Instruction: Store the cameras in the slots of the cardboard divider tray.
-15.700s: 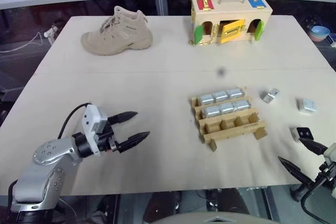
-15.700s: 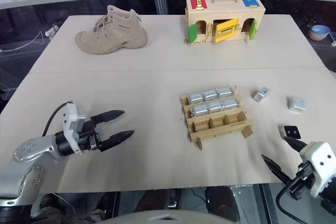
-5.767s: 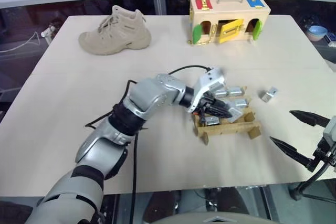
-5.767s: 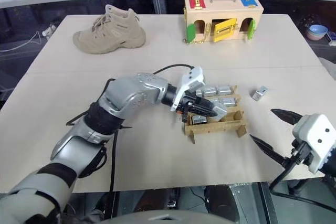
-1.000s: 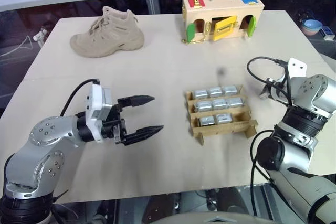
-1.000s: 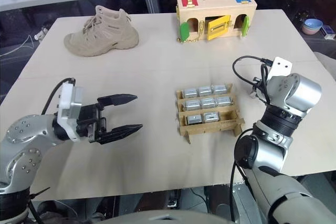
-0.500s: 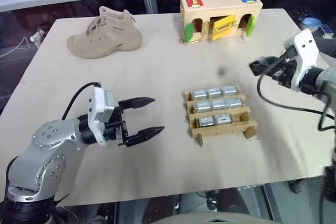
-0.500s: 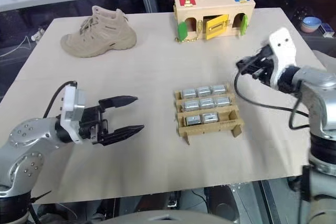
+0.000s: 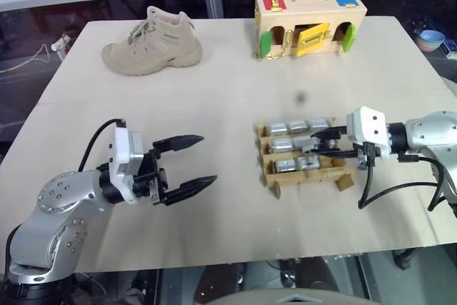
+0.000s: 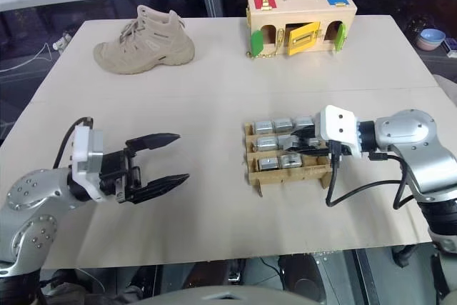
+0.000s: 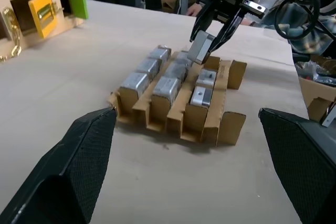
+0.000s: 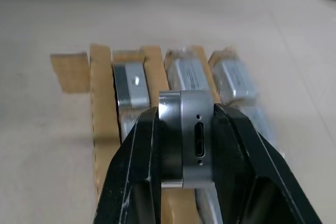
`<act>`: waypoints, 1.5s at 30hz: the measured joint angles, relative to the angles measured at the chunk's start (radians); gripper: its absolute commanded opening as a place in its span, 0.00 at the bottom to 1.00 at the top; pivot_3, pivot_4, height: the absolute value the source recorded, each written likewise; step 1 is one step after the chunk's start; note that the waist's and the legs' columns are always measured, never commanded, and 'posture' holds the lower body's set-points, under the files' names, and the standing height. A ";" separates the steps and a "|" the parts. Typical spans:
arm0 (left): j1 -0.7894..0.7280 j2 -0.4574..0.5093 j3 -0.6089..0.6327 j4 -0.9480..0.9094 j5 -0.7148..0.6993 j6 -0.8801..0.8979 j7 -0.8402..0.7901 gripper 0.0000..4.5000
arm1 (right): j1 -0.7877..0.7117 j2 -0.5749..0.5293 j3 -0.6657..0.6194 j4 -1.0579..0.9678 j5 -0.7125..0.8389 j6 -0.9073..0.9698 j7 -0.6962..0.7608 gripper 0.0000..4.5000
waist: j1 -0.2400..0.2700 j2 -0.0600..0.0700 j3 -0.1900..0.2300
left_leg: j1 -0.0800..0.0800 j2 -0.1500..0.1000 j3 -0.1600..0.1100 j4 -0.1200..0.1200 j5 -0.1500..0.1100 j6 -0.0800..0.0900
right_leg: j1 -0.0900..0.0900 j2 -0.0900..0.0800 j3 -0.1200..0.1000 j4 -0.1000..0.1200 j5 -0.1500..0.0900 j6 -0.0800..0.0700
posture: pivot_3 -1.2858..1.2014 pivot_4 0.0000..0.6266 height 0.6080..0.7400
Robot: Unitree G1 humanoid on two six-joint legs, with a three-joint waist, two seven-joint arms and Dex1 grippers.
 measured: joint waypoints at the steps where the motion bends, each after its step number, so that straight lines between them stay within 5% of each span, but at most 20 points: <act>1: 0.004 0.000 0.002 -0.001 -0.006 0.002 0.001 1.00 | 0.014 -0.009 -0.004 0.010 -0.001 -0.008 0.004 0.17 | 0.000 0.000 0.000 | 0.000 0.000 0.000 0.000 0.000 0.000 | 0.000 0.000 0.000 0.000 0.000 0.000 | 0.52 0.24 1.00; 15: 0.013 0.003 0.017 -0.001 -0.011 0.003 -0.003 1.00 | 0.137 -0.080 -0.075 0.041 0.000 -0.047 0.004 0.17 | 0.001 0.000 0.000 | -0.002 -0.001 -0.001 0.000 0.000 0.000 | -0.001 -0.002 -0.002 -0.001 0.000 0.000 | 0.52 0.24 1.00; 27: 0.007 0.003 0.017 -0.001 -0.008 0.000 -0.015 1.00 | 0.099 -0.071 0.001 0.105 -0.078 -0.190 0.037 0.17 | 0.001 0.000 0.000 | -0.002 -0.001 -0.001 0.000 0.000 0.000 | -0.001 -0.002 -0.004 -0.001 0.000 0.000 | 0.52 0.24 1.00; 35: 0.018 0.002 0.018 -0.001 -0.006 -0.007 -0.012 1.00 | 0.098 -0.073 -0.027 0.108 -0.019 -0.123 0.053 0.95 | 0.003 0.000 0.000 | -0.003 -0.001 -0.002 0.001 0.000 0.000 | -0.001 -0.003 -0.004 -0.001 0.000 0.000 | 0.52 0.24 1.00; 40: 0.036 -0.018 0.026 -0.001 0.001 -0.016 0.028 1.00 | 0.213 -0.079 -0.258 -0.035 0.150 0.085 -0.056 0.98 | 0.006 0.000 -0.001 | -0.004 -0.002 -0.004 0.000 0.000 0.000 | -0.001 -0.003 -0.005 -0.001 0.000 0.000 | 0.52 0.24 1.00; 41: 0.044 -0.033 0.032 -0.003 -0.015 -0.013 0.049 1.00 | 0.324 -0.060 -0.401 -0.120 0.210 0.172 -0.129 0.98 | 0.014 -0.001 -0.002 | -0.004 -0.002 -0.005 0.000 0.000 0.000 | -0.001 -0.004 -0.007 -0.001 0.000 0.000 | 0.52 0.24 1.00; 45: 0.088 -0.053 0.043 -0.008 -0.030 -0.002 0.086 1.00 | 0.561 0.028 -0.572 -0.235 0.222 0.227 -0.229 0.98 | 0.022 -0.001 -0.003 | -0.004 -0.002 -0.005 0.000 -0.001 0.000 | -0.001 -0.004 -0.006 -0.001 0.000 0.000 | 0.52 0.24 1.00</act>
